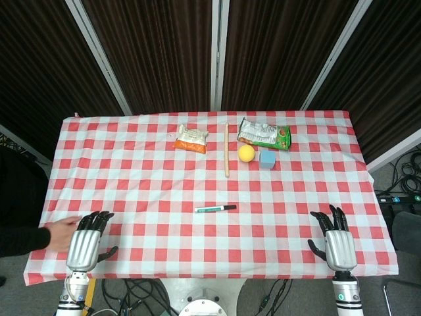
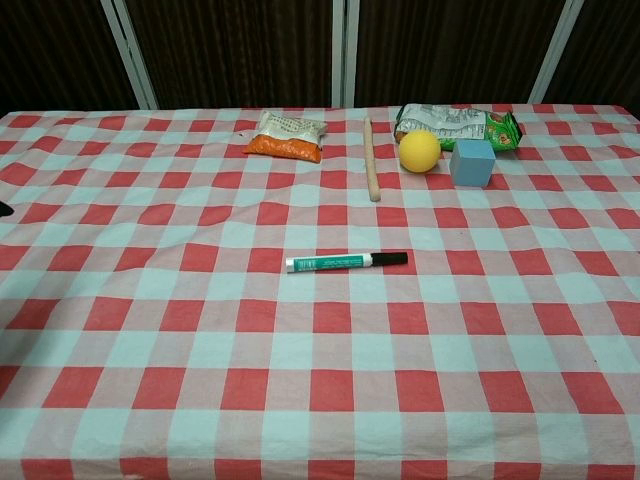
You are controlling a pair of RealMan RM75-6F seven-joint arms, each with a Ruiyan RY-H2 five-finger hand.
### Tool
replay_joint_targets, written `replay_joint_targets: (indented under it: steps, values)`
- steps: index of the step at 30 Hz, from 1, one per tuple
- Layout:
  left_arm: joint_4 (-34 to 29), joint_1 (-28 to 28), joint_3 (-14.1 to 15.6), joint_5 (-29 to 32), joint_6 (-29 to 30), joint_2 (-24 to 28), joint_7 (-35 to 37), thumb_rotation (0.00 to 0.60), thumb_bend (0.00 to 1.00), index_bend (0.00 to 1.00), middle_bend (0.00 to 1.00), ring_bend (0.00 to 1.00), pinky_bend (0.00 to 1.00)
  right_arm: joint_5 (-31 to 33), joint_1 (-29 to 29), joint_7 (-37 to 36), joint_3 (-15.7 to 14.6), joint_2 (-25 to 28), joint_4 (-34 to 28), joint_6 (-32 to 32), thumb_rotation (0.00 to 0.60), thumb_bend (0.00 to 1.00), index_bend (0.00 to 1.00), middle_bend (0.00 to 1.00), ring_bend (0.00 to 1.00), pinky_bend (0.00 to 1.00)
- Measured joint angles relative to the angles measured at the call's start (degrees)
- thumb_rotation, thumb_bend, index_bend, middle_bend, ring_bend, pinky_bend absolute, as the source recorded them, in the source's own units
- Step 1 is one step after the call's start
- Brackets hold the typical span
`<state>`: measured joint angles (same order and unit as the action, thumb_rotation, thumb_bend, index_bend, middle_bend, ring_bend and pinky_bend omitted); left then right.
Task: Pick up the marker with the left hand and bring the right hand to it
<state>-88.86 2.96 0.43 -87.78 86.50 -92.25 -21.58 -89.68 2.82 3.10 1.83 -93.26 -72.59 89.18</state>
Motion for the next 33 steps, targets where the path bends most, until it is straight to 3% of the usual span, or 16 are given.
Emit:
replay_joint_targets:
  steps: [15, 24, 27, 31, 33]
  values:
    - [-2.53, 2.40, -1.81, 0.46, -2.35, 0.56, -1.70, 0.600, 0.09, 0.22, 0.20, 0.14, 0.21, 0.08, 0.59, 0.48, 0.99, 0.78, -1.71, 0.19, 0.600, 0.10, 0.22, 0.27, 0.00, 0.00]
    - [-7.00, 9.65, -7.62, 1.71, -8.81, 1.39, -6.49, 0.600, 0.11, 0.25, 0.24, 0.17, 0.27, -0.77, 1.51, 2.20, 1.44, 1.78, -3.16, 0.24, 0.600, 0.10, 0.22, 0.27, 0.00, 0.00]
    - [-8.25, 13.15, -10.92, 4.03, -12.22, 1.10, -8.89, 0.600, 0.12, 0.27, 0.25, 0.25, 0.36, -0.59, 1.72, 2.48, 1.78, 2.05, -3.51, 0.25, 0.600, 0.10, 0.22, 0.27, 0.00, 0.00]
    - [-9.45, 17.46, -14.78, 10.60, -15.85, -1.16, -14.12, 0.600, 0.13, 0.33, 0.32, 0.54, 0.62, -0.41, 2.19, 3.02, 2.27, 2.47, -3.96, -0.01, 0.600, 0.10, 0.22, 0.27, 0.00, 0.00]
    - [-9.92, 19.22, -16.13, 14.44, -16.98, -2.74, -16.89, 0.600, 0.14, 0.34, 0.35, 0.60, 0.67, -0.36, 2.49, 3.41, 2.71, 3.04, -4.66, -0.03, 0.600, 0.10, 0.22, 0.27, 0.00, 0.00]
